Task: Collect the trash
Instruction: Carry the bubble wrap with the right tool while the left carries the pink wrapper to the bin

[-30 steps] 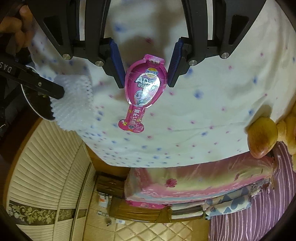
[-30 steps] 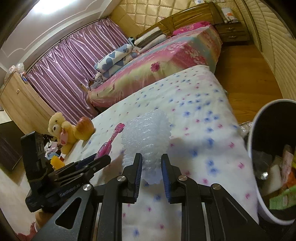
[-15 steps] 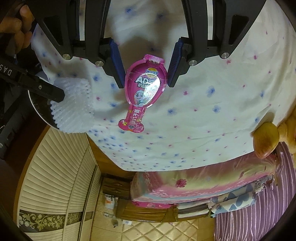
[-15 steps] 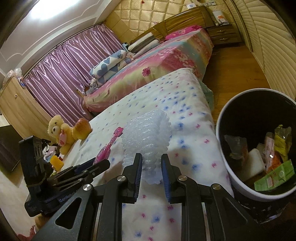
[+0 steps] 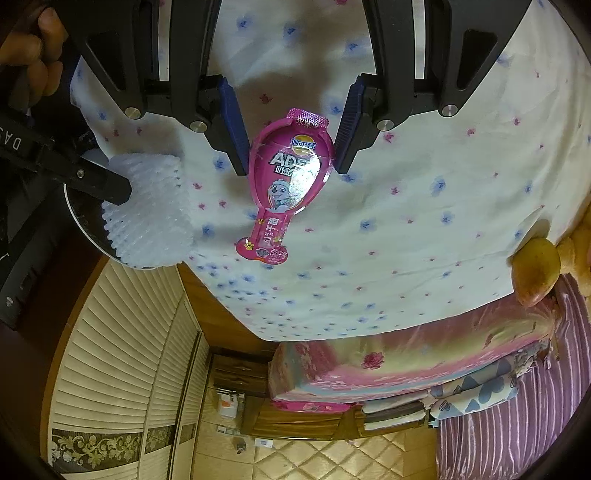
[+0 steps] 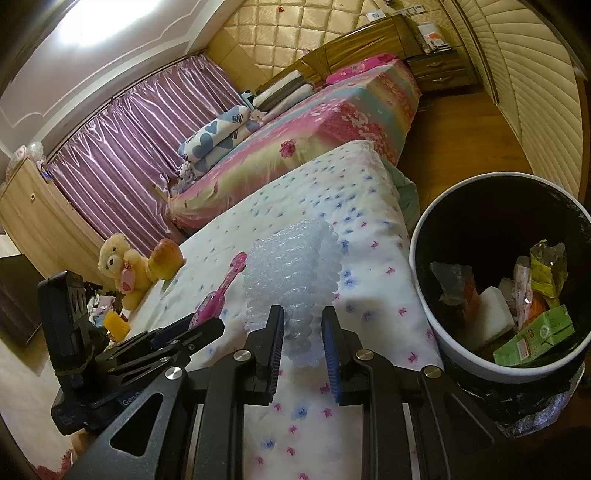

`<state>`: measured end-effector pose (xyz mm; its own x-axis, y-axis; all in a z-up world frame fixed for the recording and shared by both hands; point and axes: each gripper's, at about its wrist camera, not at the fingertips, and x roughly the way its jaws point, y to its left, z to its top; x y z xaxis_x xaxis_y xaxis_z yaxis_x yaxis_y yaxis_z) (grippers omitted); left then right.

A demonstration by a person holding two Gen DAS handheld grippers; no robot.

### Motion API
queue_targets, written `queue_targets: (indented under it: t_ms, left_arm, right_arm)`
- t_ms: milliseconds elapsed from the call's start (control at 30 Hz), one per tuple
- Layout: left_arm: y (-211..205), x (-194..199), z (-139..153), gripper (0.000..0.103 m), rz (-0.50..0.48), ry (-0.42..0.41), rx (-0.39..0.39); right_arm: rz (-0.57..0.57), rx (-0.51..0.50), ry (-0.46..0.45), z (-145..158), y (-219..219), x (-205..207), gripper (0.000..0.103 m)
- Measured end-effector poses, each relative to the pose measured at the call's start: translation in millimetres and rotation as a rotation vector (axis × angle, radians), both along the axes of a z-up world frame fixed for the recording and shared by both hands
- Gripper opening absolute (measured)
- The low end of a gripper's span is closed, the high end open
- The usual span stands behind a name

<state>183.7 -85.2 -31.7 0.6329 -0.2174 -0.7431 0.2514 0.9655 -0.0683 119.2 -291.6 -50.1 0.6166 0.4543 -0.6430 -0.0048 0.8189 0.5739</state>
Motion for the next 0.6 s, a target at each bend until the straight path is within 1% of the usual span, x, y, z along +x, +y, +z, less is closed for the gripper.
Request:
queue_targets:
  t_ms: [100, 167, 200, 267, 300, 333, 367, 500, 533, 567, 600]
  left_arm:
    - [1, 0, -2, 0.045, 0.002, 0.006, -0.003]
    - [3, 0, -4, 0.045, 0.009, 0.011, -0.004]
    - [5, 0, -5, 0.045, 0.014, 0.014, -0.006]
    - [9, 0, -8, 0.045, 0.027, 0.021, -0.007]
    - [10, 1, -9, 0.045, 0.03, 0.025, -0.009]
    - [12, 1, -10, 0.045, 0.035, 0.029, -0.01]
    - [14, 1, -10, 0.045, 0.038, 0.032, -0.011]
    - [17, 2, -12, 0.045, 0.046, 0.04, -0.023]
    - [18, 2, -12, 0.045, 0.046, 0.041, -0.025]
    - [18, 3, -12, 0.045, 0.045, 0.043, -0.03]
    - [19, 3, -12, 0.045, 0.043, 0.045, -0.034]
  right_arm:
    - [0.011, -0.035, 0.0, 0, 2, -1, 0.021]
    - [0.027, -0.066, 0.003, -1, 6, 0, 0.026]
    - [0.033, -0.079, 0.006, -2, 8, 2, 0.026]
    - [0.036, -0.094, 0.004, -4, 11, 4, 0.036]
    - [0.037, -0.1, 0.004, -5, 12, 5, 0.053]
    - [0.033, -0.098, 0.001, -6, 13, 7, 0.067]
    - [0.029, -0.098, 0.0, -8, 13, 8, 0.069]
    - [0.043, -0.133, 0.025, -15, 20, 18, 0.07]
    - [0.034, -0.127, 0.027, -18, 19, 19, 0.066]
    - [0.032, -0.121, 0.03, -19, 18, 18, 0.062]
    - [0.034, -0.116, 0.033, -20, 18, 18, 0.043]
